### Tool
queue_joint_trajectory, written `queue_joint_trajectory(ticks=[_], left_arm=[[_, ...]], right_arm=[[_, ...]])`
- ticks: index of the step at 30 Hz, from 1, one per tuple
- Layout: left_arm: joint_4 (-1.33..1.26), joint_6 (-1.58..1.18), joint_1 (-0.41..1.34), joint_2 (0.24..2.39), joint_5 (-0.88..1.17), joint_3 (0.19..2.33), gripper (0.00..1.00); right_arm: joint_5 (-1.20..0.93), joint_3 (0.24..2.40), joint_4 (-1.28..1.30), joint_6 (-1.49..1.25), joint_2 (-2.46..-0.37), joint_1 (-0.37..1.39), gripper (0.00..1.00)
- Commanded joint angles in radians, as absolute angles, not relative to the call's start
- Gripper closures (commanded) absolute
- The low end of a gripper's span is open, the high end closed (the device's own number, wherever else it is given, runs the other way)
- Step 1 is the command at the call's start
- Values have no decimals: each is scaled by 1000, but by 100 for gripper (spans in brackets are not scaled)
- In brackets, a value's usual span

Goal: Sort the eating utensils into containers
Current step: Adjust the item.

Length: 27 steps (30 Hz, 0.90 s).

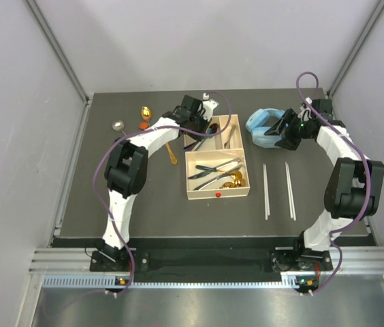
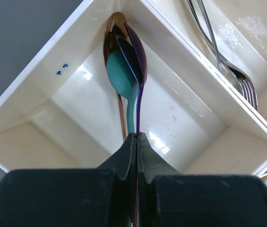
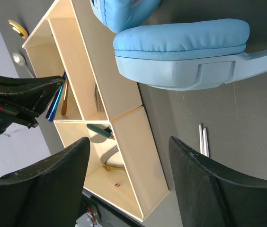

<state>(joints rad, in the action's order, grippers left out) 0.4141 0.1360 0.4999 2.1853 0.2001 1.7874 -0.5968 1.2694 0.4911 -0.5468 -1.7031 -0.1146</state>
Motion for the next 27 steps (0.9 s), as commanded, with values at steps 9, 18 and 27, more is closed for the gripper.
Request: queue_joint_trajectory(ticks=[9, 18, 27], left_arm=[[393, 143, 495, 2102, 221, 1853, 100], [345, 132, 495, 2123, 235, 1878, 100], [290, 109, 497, 2161, 241, 1855, 100]], right_arm=[[-621, 1247, 442, -554, -1703, -127, 32], [-621, 1232, 440, -554, -1700, -133, 32], [-621, 1235, 451, -548, -1703, -143, 32]])
